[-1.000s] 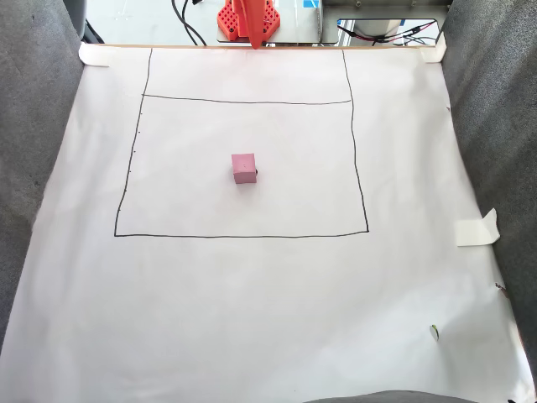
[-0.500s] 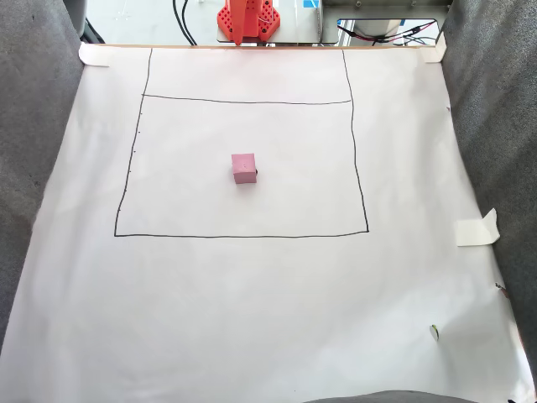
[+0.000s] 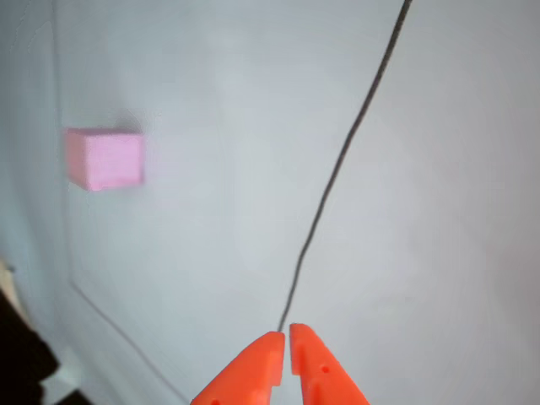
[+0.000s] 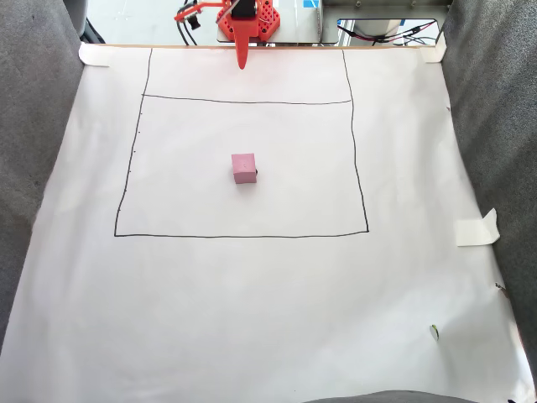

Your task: Grasp the colored block, Place it on the black dot, and then return the arm to the default position.

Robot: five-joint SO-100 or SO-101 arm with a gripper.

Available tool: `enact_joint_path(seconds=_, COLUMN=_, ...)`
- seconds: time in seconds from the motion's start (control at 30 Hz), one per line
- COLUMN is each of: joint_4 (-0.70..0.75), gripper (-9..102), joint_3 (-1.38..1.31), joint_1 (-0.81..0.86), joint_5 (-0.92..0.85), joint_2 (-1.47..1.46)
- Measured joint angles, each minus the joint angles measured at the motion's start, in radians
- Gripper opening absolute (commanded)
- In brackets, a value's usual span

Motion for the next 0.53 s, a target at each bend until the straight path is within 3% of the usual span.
enact_joint_path(seconds=0.53, joint_4=-0.011, gripper=0, joint_3=0.038, joint_1=-0.003, joint_5=-0.112, joint_2=-0.005)
